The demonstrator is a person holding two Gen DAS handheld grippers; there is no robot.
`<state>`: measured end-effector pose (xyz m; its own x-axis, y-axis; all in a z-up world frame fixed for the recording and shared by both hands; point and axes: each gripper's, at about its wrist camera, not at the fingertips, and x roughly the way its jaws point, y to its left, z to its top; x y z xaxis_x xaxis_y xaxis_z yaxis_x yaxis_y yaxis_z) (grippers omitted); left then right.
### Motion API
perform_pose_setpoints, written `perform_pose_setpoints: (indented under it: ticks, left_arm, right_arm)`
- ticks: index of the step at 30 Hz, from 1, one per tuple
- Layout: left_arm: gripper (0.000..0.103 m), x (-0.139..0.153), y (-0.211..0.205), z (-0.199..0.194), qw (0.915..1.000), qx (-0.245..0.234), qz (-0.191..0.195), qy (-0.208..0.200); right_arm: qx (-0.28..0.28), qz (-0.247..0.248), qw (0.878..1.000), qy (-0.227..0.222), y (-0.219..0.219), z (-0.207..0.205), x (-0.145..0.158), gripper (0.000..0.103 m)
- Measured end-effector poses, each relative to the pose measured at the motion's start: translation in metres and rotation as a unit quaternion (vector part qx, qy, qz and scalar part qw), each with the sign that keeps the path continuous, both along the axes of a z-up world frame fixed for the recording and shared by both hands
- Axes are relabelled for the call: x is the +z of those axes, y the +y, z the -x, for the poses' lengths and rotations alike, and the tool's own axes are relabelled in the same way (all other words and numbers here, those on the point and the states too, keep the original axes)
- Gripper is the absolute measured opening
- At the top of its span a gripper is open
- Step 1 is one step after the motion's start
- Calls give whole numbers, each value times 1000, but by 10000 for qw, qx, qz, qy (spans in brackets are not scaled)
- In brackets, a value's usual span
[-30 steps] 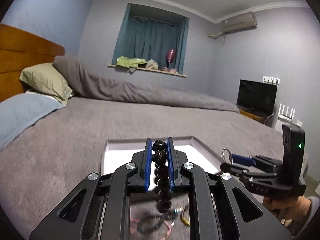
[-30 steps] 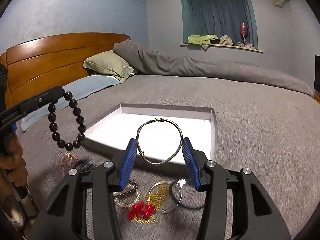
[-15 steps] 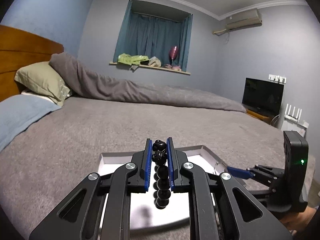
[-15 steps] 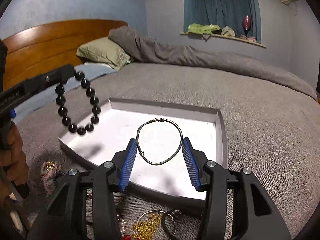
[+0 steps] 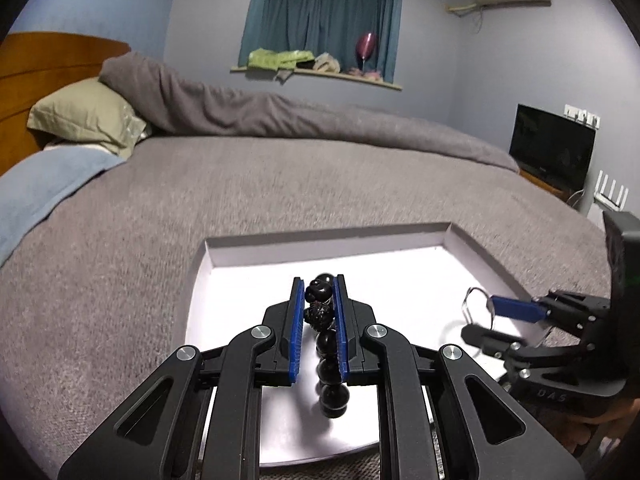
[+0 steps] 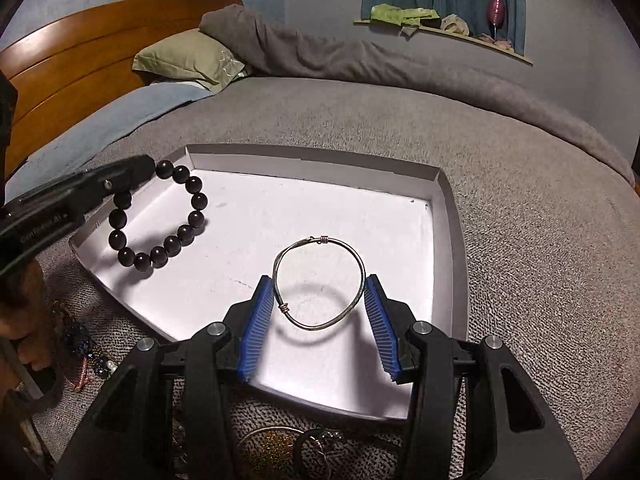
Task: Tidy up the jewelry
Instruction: 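Carry black bead bracelet with left tool while right tool carries bangle into tray, then open left tool releasing black bracelet while right tool releases bangle in tray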
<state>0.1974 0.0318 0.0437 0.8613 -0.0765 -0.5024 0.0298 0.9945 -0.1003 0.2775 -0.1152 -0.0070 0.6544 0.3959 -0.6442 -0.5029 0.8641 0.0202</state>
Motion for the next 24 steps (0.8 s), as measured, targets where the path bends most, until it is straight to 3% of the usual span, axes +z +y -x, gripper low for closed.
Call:
perform_pose_setpoints:
  ticks: [7,10,13,15,19,24]
  left_arm:
    - [15,-9,6,-2,9997,68,55,227]
    - [30,-8,8,1,9997,130,42,185]
    - [52,-4,8,8,9999,104,-3,37]
    - [77,-1,6,13,9999,46,2,-93]
    - [84,6,-1,23,9995,-28,-82,-298]
    - [86,7,0,29,9993,-19,-101,-355]
  right_arm:
    - [-3,-18,10000,-7,2,-2,2,48]
    - [29,-28,10000,-59,2,0,2,51]
    - [76,-22,9998,-179,2,5,4,57]
    - [86,-63,9997,-237,1,7,6,61]
    - [61,-225,9992,-311,-2,11,11,68]
    - [69,-336,9986,-404,-7,19,14,74]
